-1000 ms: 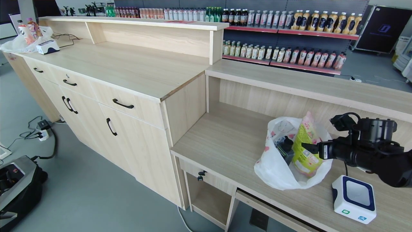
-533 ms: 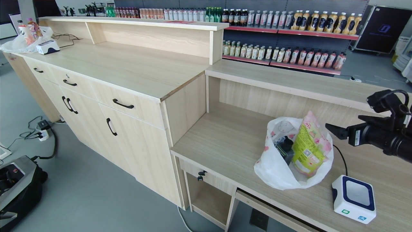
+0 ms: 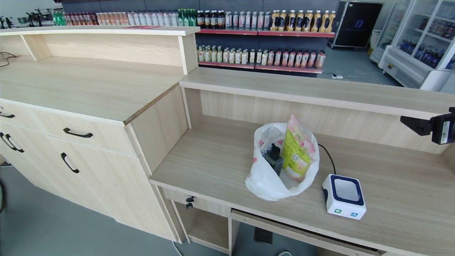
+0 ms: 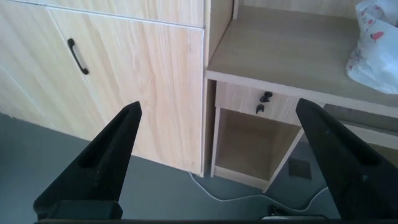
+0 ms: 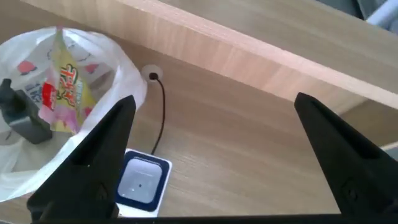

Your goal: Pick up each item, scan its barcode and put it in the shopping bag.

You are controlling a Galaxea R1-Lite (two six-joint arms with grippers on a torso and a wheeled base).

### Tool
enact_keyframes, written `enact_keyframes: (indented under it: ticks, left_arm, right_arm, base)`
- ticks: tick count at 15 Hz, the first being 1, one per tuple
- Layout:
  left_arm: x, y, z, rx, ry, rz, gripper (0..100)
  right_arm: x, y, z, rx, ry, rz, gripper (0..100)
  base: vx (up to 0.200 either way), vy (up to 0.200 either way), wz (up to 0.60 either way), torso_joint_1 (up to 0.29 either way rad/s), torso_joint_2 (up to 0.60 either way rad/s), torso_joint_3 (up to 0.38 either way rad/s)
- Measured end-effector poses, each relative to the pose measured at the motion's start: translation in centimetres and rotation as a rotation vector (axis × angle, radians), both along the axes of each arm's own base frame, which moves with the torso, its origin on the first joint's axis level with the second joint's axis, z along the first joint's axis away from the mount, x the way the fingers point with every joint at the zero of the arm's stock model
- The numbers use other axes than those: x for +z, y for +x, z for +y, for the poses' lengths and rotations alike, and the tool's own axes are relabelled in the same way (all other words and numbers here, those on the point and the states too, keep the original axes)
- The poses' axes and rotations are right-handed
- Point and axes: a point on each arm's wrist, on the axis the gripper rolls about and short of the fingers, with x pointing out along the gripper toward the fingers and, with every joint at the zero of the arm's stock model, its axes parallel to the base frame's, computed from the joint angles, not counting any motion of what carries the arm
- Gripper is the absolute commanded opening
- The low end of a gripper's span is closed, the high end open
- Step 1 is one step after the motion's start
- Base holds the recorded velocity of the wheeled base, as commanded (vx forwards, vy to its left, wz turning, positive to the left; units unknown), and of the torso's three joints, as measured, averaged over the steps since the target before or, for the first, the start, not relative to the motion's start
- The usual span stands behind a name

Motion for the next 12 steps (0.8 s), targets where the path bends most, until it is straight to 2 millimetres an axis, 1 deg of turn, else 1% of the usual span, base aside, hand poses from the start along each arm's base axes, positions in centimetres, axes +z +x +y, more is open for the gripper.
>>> enact_keyframes:
  ticks: [3,5,6,9,11,12]
  left_arm:
    - [0.0,0.0,0.0,0.0,0.0,0.0,100]
    - [0.0,0.0,0.0,0.0,0.0,0.0,100]
    - [0.0,0.0,0.0,0.0,0.0,0.0,100]
    - [0.0,0.0,0.0,-0.001,0.0,0.0,100]
    - [0.0,0.0,0.0,0.0,0.0,0.0,100]
    - [0.0,0.0,0.0,0.0,0.0,0.0,100]
  right_arm:
    - [2.5,-2.6,0.4,-0.034,0.048,0.006,100]
    - [3.1,-4.5,0.7,-0.041,0.071,-0.006,100]
    - [3.0,-5.5,0.9,-0.051,0.077,-0.006,100]
    - [0.9,-8.4,1.3,-0.084,0.114,-0.026,100]
    - [-1.6,-10.1,1.6,-0.085,0.137,-0.054,100]
    - [-3.7,-11.1,1.8,-0.088,0.156,-0.046,100]
  base:
    - [0.0,0.0,-0.6,0.004,0.0,0.002]
    - [0.0,0.0,-0.6,0.0,0.0,0.002]
    - [0.0,0.0,-0.6,0.007,0.0,0.002]
    - [0.0,0.0,0.0,0.0,0.0,0.0]
    - [0.0,0.0,0.0,0.0,0.0,0.0]
    - [0.0,0.0,0.0,0.0,0.0,0.0]
